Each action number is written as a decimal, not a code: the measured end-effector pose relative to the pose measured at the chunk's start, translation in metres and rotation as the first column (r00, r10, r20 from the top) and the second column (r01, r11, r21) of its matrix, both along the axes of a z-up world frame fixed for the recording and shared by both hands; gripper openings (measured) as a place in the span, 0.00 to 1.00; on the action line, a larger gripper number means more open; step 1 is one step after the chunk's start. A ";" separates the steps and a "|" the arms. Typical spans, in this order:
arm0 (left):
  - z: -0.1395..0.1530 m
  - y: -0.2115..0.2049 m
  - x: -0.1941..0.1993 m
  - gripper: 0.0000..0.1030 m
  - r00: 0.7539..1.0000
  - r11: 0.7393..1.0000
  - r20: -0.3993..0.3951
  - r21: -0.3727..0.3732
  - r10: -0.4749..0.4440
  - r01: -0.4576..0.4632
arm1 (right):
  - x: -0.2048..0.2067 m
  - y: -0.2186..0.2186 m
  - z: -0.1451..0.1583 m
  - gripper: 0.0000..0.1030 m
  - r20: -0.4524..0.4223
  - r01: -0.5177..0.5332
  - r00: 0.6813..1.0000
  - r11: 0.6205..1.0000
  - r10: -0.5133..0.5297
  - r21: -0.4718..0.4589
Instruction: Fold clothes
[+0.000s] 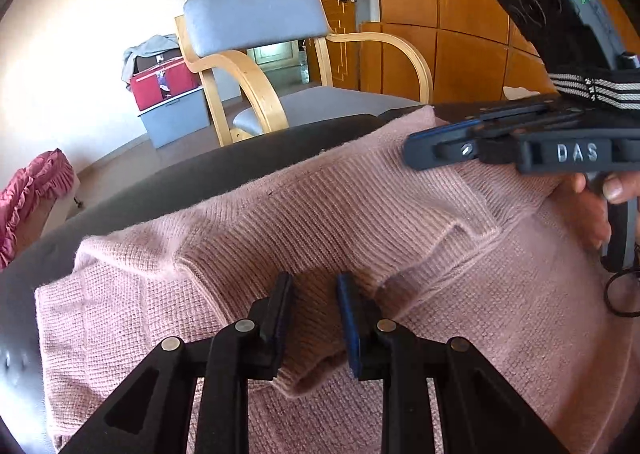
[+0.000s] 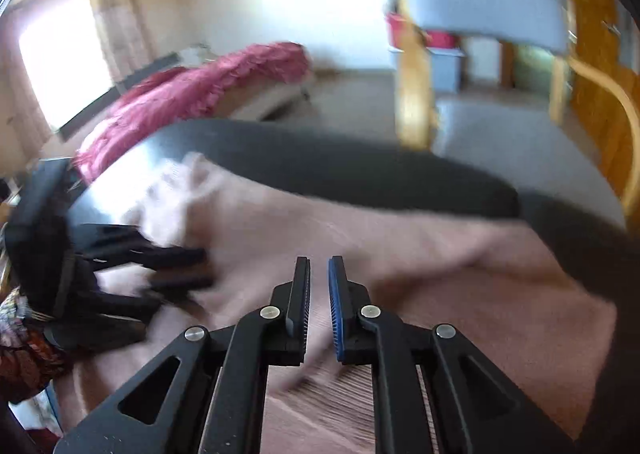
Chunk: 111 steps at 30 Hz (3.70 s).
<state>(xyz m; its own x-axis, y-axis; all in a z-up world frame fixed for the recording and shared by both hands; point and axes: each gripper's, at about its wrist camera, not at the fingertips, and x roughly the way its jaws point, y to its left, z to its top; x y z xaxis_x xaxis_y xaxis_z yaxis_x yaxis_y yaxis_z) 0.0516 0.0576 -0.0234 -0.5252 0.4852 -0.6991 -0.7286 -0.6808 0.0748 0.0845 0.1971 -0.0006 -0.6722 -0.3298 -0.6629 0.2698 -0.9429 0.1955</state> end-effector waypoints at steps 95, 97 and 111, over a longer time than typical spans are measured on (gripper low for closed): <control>-0.002 -0.181 0.108 0.57 0.985 0.979 0.027 -0.118 0.173 -0.169 | 0.184 -0.007 -0.038 0.39 0.192 -0.010 0.980 0.947 -0.054 0.321; -0.001 -0.194 0.110 0.57 0.982 0.982 0.079 -0.098 0.170 -0.162 | 0.189 0.003 -0.042 0.39 0.215 0.017 0.974 0.966 -0.074 0.257; 0.031 -0.228 0.150 0.55 0.997 0.993 0.082 0.121 0.005 -0.015 | 0.234 -0.006 -0.027 0.40 0.188 -0.052 0.982 0.959 -0.001 0.277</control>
<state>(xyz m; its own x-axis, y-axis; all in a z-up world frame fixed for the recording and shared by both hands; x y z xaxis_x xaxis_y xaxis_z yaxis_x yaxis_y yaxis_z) 0.2016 -0.1708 0.0077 -0.4735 0.5643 -0.6763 -0.7223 -0.6881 -0.0684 0.3190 0.1915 -0.0272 -0.5233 -0.1290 -0.8423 0.2791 -0.9599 -0.0264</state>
